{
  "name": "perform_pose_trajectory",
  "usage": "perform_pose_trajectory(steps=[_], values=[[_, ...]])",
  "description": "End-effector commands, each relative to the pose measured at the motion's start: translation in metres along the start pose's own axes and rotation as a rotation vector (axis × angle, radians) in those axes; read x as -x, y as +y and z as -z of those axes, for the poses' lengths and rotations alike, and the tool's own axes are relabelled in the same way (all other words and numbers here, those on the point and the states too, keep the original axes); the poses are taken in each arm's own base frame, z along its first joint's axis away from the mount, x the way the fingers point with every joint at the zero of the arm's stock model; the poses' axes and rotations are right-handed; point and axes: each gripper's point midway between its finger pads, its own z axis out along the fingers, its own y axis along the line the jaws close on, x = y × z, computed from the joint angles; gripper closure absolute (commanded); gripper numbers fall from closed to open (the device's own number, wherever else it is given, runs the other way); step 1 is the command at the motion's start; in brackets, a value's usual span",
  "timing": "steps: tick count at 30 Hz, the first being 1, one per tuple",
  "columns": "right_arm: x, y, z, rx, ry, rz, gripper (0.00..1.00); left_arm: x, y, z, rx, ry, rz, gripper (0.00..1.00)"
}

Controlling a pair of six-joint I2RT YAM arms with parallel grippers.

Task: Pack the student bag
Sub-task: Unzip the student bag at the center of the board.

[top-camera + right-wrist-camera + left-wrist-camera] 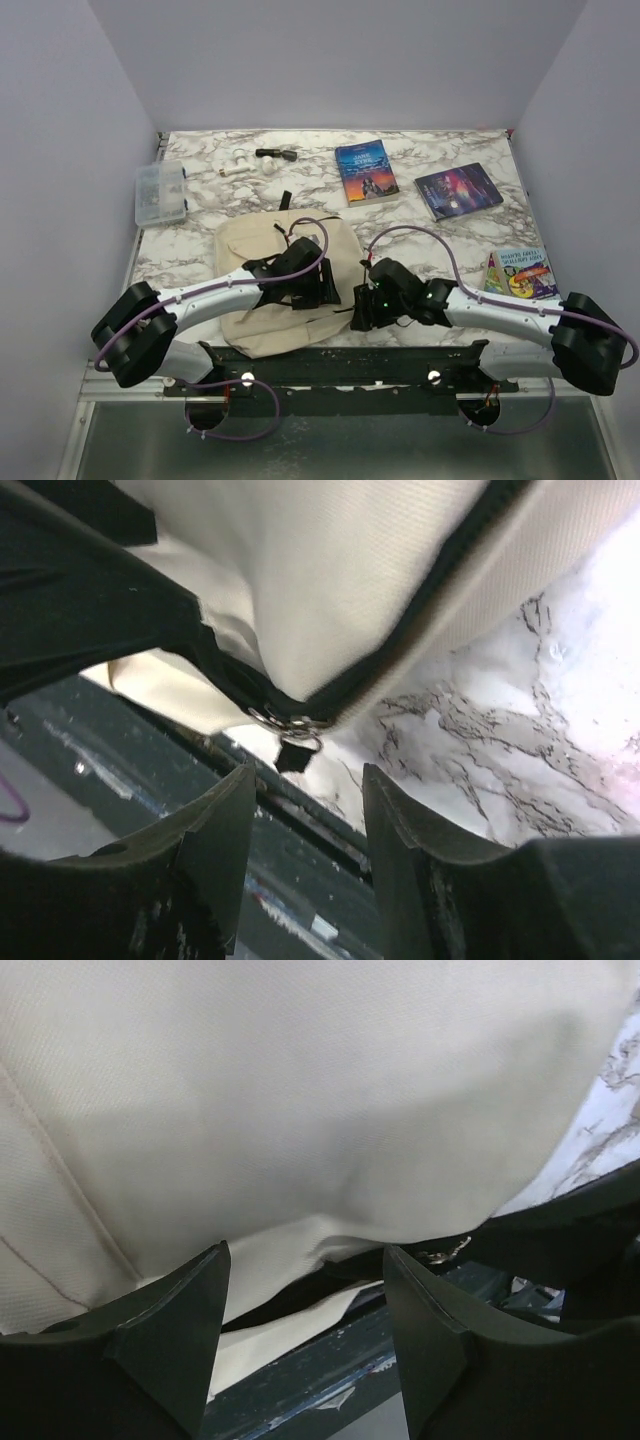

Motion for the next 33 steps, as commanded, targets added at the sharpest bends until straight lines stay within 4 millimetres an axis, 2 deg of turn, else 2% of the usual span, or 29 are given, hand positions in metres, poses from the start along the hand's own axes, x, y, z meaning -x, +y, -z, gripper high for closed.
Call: perform_pose_trajectory(steps=[1, 3, 5, 7, 10, 14, 18, 23, 29, 33], values=[[0.032, -0.009, -0.010, -0.175, -0.254, 0.018, 0.50, -0.001, 0.017, -0.006, 0.051, -0.038, 0.068, 0.36], [0.032, -0.014, -0.013, -0.234, -0.303, 0.016, 0.53, -0.002, 0.023, -0.006, 0.062, -0.053, 0.084, 0.36], [0.031, -0.021, -0.016, -0.296, -0.325, 0.019, 0.61, -0.001, 0.026, -0.005, 0.071, -0.070, 0.086, 0.36], [0.029, -0.028, -0.015, -0.354, -0.333, 0.019, 0.75, -0.002, 0.028, -0.004, 0.071, -0.070, 0.085, 0.35], [0.032, -0.030, -0.006, -0.391, -0.341, 0.017, 0.88, 0.002, 0.040, -0.005, 0.113, -0.095, 0.090, 0.35], [0.033, -0.024, 0.005, -0.377, -0.340, 0.004, 0.99, 0.005, 0.058, -0.006, 0.170, -0.108, 0.087, 0.35], [0.035, -0.028, 0.017, -0.431, -0.330, -0.003, 0.99, 0.010, 0.077, -0.003, 0.258, -0.126, 0.062, 0.34], [0.034, -0.023, 0.021, -0.454, -0.241, 0.122, 0.99, 0.012, 0.093, 0.001, 0.297, -0.138, 0.050, 0.34], [0.065, -0.015, 0.046, -0.466, -0.276, 0.241, 1.00, 0.014, 0.106, 0.010, 0.334, -0.168, 0.028, 0.33], [0.084, -0.032, 0.055, -0.528, -0.277, 0.227, 0.99, 0.020, 0.105, 0.018, 0.312, -0.200, -0.015, 0.34]])
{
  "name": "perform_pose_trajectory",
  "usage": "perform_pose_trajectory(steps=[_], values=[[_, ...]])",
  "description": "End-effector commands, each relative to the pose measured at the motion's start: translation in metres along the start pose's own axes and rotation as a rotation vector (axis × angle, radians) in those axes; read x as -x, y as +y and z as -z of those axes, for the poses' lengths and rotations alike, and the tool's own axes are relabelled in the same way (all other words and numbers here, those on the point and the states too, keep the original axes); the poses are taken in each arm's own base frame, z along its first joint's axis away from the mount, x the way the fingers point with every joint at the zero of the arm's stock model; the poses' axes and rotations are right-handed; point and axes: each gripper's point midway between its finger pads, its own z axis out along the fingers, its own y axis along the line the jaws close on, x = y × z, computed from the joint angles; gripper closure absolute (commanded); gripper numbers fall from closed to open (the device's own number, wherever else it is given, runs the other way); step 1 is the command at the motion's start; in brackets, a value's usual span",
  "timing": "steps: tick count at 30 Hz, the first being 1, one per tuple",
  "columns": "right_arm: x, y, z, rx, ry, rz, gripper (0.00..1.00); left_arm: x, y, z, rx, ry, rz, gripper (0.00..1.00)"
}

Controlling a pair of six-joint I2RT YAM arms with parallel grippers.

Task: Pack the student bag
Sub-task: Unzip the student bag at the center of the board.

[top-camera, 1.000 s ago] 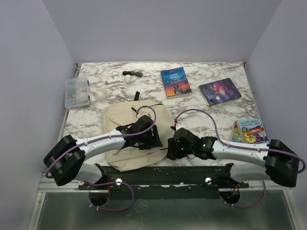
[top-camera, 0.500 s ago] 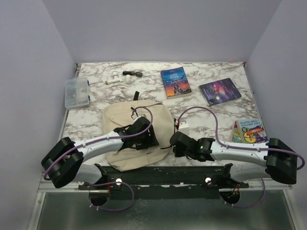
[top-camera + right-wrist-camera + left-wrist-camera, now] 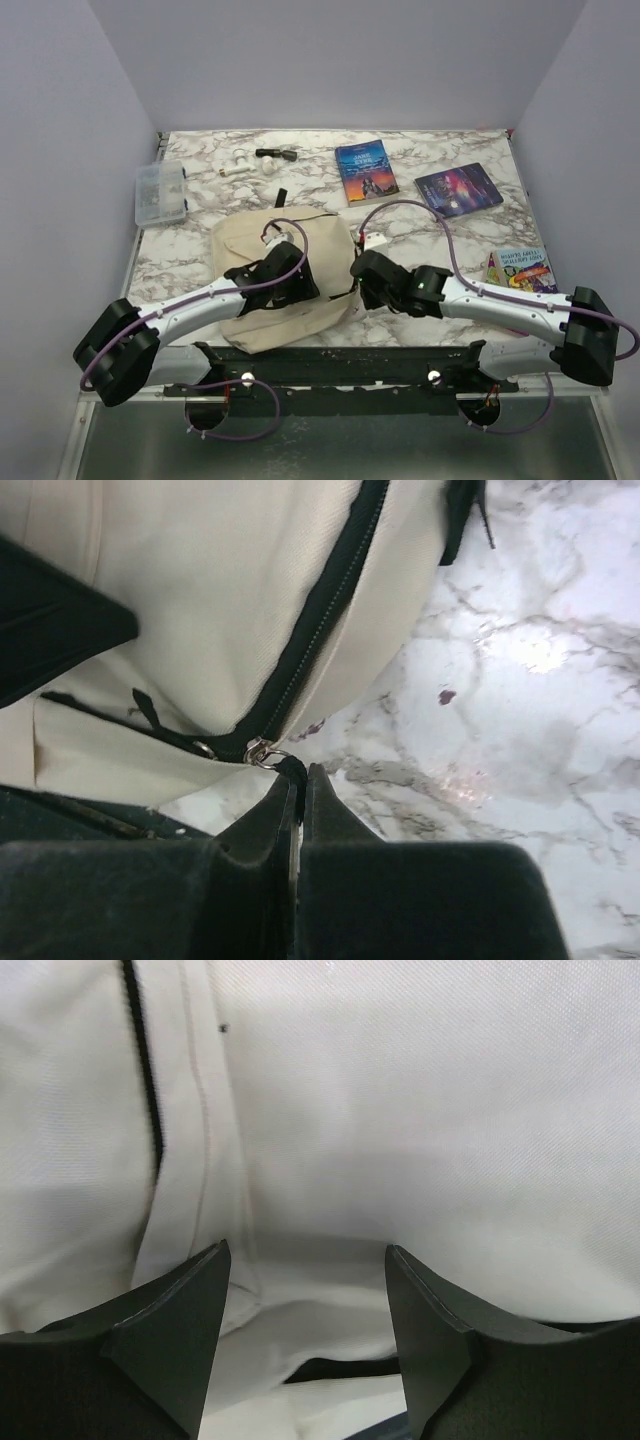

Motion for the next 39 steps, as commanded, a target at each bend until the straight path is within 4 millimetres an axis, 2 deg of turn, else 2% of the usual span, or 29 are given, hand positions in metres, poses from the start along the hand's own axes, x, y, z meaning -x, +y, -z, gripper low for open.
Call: perform_pose_trajectory(steps=[1, 3, 4, 6, 9, 12, 15, 20, 26, 31, 34, 37, 39], values=[[0.018, -0.038, 0.004, -0.124, 0.003, 0.081, 0.99, 0.002, 0.048, 0.008, 0.151, -0.043, -0.103, 0.33], [0.024, -0.024, 0.006, -0.055, 0.006, 0.104, 0.99, 0.006, 0.035, 0.016, 0.073, -0.062, -0.136, 0.30], [0.025, -0.011, 0.008, 0.019, 0.010, 0.118, 0.99, 0.006, 0.025, 0.020, 0.018, -0.068, -0.156, 0.27], [0.029, 0.004, 0.012, 0.104, -0.009, 0.099, 0.99, 0.008, -0.002, 0.032, -0.142, -0.096, -0.195, 0.19], [0.028, 0.017, 0.016, 0.181, -0.001, 0.091, 0.99, 0.011, -0.049, 0.064, -0.406, -0.154, -0.263, 0.14], [0.026, 0.029, 0.021, 0.242, 0.021, 0.065, 0.99, 0.014, -0.076, 0.086, -0.506, -0.228, -0.329, 0.10], [0.033, 0.032, 0.027, 0.261, -0.010, 0.040, 0.99, 0.010, -0.092, 0.088, -0.547, -0.264, -0.412, 0.12], [0.048, 0.034, 0.039, 0.278, -0.055, 0.023, 0.99, -0.009, -0.114, 0.070, -0.536, -0.279, -0.530, 0.13], [0.050, 0.035, 0.046, 0.297, -0.071, 0.035, 0.99, -0.011, -0.115, 0.042, -0.439, -0.280, -0.520, 0.26], [0.048, 0.034, 0.045, 0.294, -0.066, 0.037, 0.99, -0.009, -0.107, 0.031, -0.367, -0.269, -0.490, 0.54], [0.052, 0.018, 0.041, 0.196, -0.080, 0.021, 0.99, -0.011, -0.096, 0.031, -0.344, -0.266, -0.476, 0.66], [0.056, -0.005, 0.035, 0.053, -0.091, 0.005, 0.99, -0.018, -0.076, 0.029, -0.301, -0.237, -0.495, 0.75], [0.059, -0.023, 0.030, -0.062, -0.085, 0.005, 0.99, -0.024, -0.060, 0.026, -0.261, -0.217, -0.506, 0.84]])
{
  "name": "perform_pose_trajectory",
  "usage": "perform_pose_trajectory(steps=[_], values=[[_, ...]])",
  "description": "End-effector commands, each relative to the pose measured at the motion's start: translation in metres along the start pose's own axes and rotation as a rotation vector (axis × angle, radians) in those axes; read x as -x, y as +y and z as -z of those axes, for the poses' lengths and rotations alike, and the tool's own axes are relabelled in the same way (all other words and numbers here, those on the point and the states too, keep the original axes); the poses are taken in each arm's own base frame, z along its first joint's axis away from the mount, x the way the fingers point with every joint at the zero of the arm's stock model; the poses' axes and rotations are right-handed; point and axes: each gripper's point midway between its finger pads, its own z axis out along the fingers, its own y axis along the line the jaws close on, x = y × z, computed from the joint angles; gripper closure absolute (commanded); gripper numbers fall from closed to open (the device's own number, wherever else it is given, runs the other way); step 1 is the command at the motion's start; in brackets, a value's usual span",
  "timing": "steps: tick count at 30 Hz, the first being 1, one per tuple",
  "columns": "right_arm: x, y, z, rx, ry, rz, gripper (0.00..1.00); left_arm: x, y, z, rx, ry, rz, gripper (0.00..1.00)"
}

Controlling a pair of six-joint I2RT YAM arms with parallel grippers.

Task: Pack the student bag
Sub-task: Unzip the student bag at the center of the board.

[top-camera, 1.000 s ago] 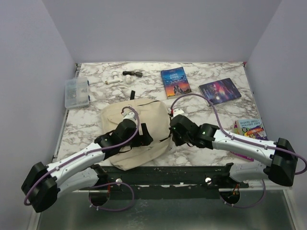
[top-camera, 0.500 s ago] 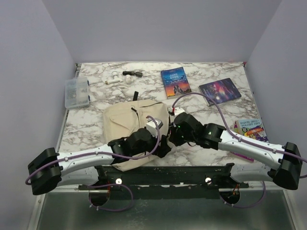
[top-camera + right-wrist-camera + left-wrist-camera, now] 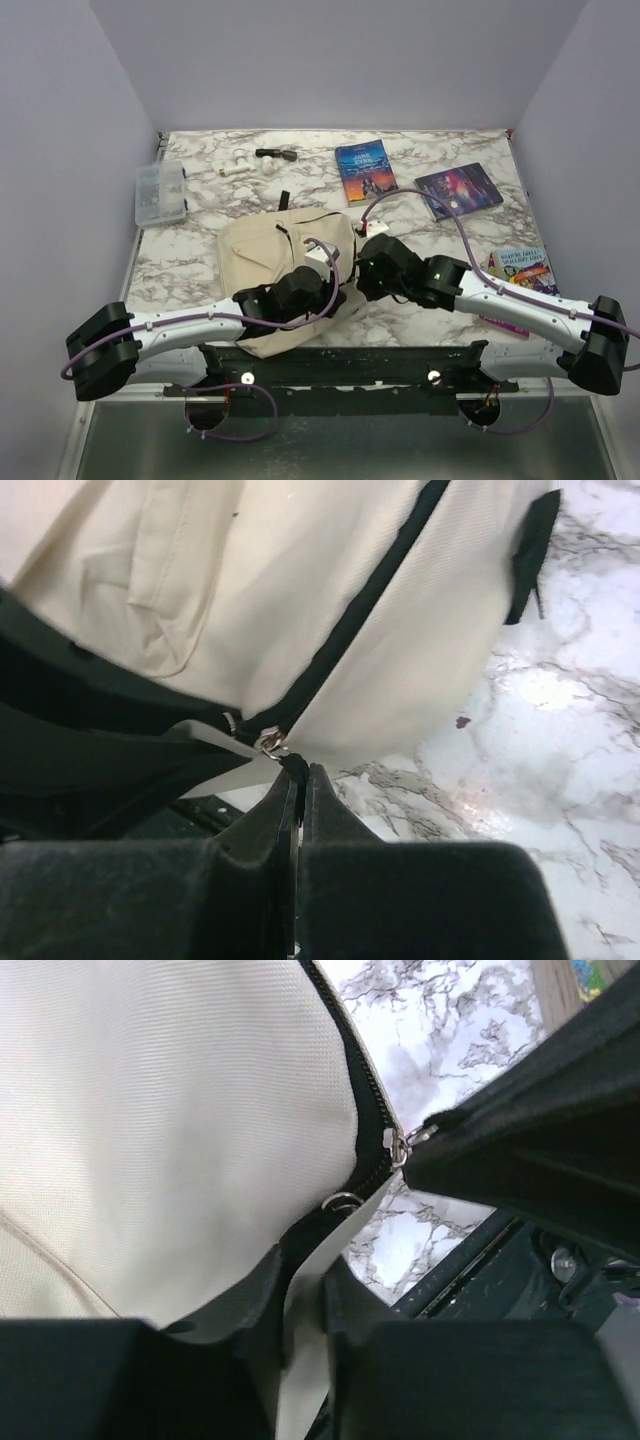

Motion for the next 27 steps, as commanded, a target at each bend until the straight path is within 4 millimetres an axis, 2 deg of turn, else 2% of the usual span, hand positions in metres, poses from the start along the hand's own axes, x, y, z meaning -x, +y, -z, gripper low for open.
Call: perform_pose_trajectory(steps=[1, 2, 6, 10, 12, 14, 16, 18, 20, 23, 25, 27], values=[[0.022, -0.046, 0.003, -0.276, -0.038, -0.019, 0.99, -0.025, 0.035, 0.014, 0.121, 0.051, -0.017, 0.89], [0.027, -0.058, 0.001, -0.329, -0.034, -0.029, 0.99, -0.030, 0.039, 0.016, 0.130, 0.064, -0.018, 0.95], [0.052, -0.097, -0.009, -0.467, -0.042, -0.023, 0.99, -0.044, 0.040, 0.024, 0.109, 0.097, -0.004, 1.00], [0.076, -0.133, -0.026, -0.592, -0.025, -0.022, 0.99, -0.048, 0.039, 0.028, 0.096, 0.098, 0.000, 1.00], [0.084, -0.143, -0.034, -0.636, -0.022, -0.006, 1.00, -0.050, 0.039, 0.029, 0.095, 0.099, 0.008, 1.00], [0.089, -0.138, -0.045, -0.608, -0.005, 0.025, 0.99, -0.054, 0.038, 0.031, 0.080, 0.110, 0.009, 1.00], [0.087, -0.118, -0.056, -0.476, 0.028, 0.046, 1.00, -0.057, 0.033, 0.032, 0.050, 0.129, 0.008, 1.00], [0.083, -0.098, -0.057, -0.348, 0.028, 0.029, 0.99, -0.057, 0.019, 0.035, -0.016, 0.156, 0.004, 0.98], [0.076, -0.081, -0.053, -0.236, 0.021, 0.012, 0.99, -0.050, 0.003, 0.038, -0.078, 0.167, 0.012, 0.79], [0.062, -0.062, -0.043, -0.105, 0.018, -0.018, 0.99, -0.031, -0.013, 0.042, -0.113, 0.139, 0.062, 0.45], [0.050, -0.051, -0.037, -0.030, 0.034, -0.034, 0.99, -0.013, -0.018, 0.044, -0.120, 0.102, 0.110, 0.35], [0.041, -0.042, -0.031, 0.031, 0.045, -0.050, 0.99, 0.006, -0.014, 0.045, -0.104, 0.062, 0.187, 0.31]])
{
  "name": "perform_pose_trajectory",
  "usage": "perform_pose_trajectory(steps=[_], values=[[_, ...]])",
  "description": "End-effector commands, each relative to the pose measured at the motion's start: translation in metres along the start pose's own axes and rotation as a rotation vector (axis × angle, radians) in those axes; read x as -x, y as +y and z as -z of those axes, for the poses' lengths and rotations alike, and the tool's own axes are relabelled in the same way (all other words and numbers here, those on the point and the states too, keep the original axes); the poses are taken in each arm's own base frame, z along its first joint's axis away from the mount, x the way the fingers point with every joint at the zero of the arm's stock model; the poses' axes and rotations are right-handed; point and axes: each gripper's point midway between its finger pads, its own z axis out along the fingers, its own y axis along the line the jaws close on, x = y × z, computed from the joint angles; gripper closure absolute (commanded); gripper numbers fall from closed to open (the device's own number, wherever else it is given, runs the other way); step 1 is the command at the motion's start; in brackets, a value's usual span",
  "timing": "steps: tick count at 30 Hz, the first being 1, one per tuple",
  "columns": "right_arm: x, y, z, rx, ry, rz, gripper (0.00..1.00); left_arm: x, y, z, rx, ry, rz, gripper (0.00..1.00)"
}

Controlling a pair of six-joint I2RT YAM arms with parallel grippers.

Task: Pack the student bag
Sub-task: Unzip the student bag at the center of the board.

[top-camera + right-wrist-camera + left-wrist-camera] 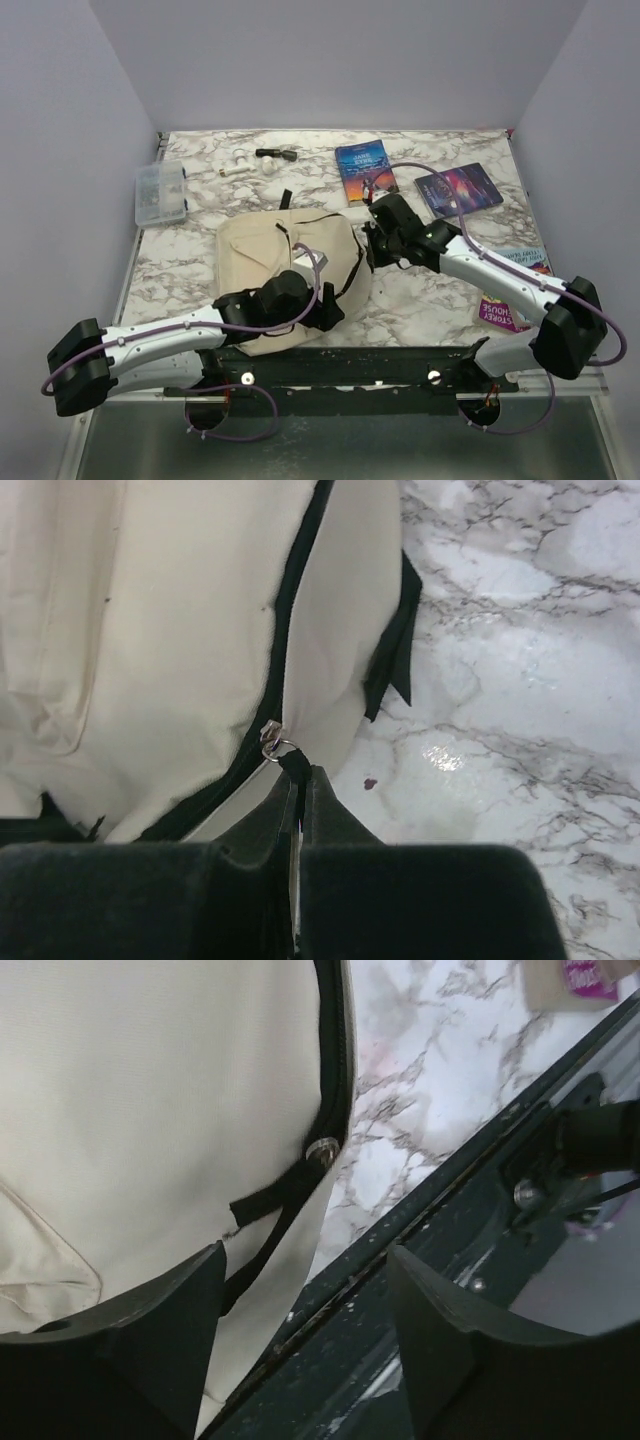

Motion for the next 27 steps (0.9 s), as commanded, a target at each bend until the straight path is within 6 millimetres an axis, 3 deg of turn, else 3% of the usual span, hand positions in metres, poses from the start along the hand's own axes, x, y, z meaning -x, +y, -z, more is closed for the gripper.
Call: perform_pose_trajectory(steps=[1, 4, 6, 10, 17, 22, 27], values=[[-0.004, 0.028, 0.017, 0.196, -0.030, -0.025, 0.99, 0.040, -0.012, 0.014, -0.035, -0.054, 0.163, 0.31], [-0.012, 0.036, 0.023, 0.259, -0.023, -0.037, 0.99, 0.062, 0.008, 0.011, 0.006, -0.073, 0.316, 0.29], [-0.015, 0.041, 0.026, 0.292, -0.023, -0.044, 0.99, 0.072, 0.011, 0.006, -0.003, -0.060, 0.343, 0.29], [-0.016, 0.043, 0.029, 0.309, -0.023, -0.049, 1.00, 0.089, -0.009, -0.006, -0.064, -0.019, 0.307, 0.29], [-0.012, 0.044, 0.033, 0.320, -0.038, -0.047, 0.99, 0.086, -0.020, -0.032, -0.095, 0.069, 0.308, 0.28], [-0.011, 0.046, 0.036, 0.329, -0.038, -0.046, 0.99, 0.075, -0.010, -0.046, -0.046, 0.109, 0.301, 0.44], [-0.010, 0.041, 0.039, 0.303, -0.042, -0.037, 0.99, 0.068, -0.001, -0.053, -0.007, 0.134, 0.283, 0.73]])
